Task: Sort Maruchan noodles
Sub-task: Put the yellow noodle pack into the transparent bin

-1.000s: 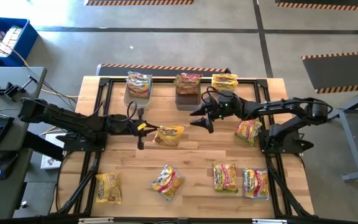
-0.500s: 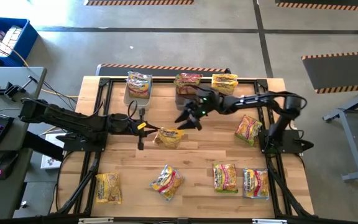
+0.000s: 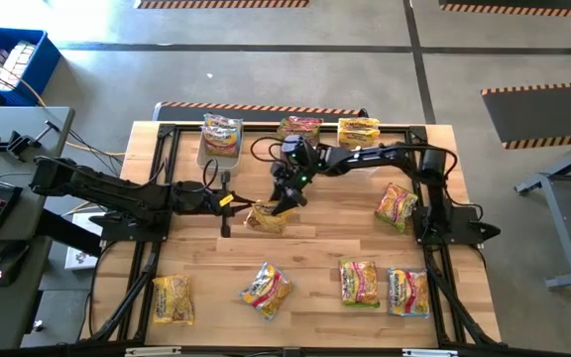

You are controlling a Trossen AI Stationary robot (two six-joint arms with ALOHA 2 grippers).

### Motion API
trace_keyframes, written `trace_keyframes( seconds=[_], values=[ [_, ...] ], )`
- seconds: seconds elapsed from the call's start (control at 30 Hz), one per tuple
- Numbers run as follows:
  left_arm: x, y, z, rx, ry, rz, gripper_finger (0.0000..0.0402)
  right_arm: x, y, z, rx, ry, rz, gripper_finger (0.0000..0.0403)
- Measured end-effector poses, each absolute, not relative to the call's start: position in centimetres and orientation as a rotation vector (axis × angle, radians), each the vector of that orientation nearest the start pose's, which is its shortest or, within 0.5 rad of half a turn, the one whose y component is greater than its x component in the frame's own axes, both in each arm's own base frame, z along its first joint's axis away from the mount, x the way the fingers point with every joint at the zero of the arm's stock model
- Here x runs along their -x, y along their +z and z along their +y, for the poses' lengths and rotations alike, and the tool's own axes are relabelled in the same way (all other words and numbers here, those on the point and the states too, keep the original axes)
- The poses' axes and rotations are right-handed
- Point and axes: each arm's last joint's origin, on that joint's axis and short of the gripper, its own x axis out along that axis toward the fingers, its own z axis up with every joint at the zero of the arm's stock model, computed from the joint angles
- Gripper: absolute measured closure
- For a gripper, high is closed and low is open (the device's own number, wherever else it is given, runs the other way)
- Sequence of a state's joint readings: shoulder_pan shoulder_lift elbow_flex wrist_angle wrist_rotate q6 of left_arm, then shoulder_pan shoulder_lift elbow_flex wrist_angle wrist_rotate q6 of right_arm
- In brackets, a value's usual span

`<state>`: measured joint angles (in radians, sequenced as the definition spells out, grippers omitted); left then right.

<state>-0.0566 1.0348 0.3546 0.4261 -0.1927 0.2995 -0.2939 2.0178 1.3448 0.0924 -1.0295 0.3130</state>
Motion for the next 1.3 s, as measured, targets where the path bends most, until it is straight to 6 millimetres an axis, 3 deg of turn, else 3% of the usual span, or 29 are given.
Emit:
trace_keyframes(
  seconds=[0.2, 0.4, 0.83, 1.03, 1.3],
  values=[
    [-20.6, 19.9, -0.5, -0.310, 0.149, 0.279, 0.0401, -42.4, 19.1, -9.1, -0.657, 0.675, 0.590, 0.0126],
    [-20.6, 19.9, -0.4, -0.281, 0.160, 0.276, 0.0401, -42.7, 19.1, -8.5, -0.641, 0.601, 0.594, 0.0135],
    [-20.6, 20.1, -0.3, -0.243, 0.219, 0.256, 0.0399, -43.0, 19.2, -7.3, -0.621, 0.604, 0.589, 0.0254],
    [-20.5, 20.4, -0.3, -0.229, 0.228, 0.230, 0.0364, -43.1, 19.4, -7.6, -0.635, 0.598, 0.576, 0.0303],
    [-19.5, 21.6, -0.2, -0.241, 0.254, 0.197, 0.0301, -42.6, 20.5, -8.5, -0.629, 0.582, 0.550, 0.0310]
  ],
)
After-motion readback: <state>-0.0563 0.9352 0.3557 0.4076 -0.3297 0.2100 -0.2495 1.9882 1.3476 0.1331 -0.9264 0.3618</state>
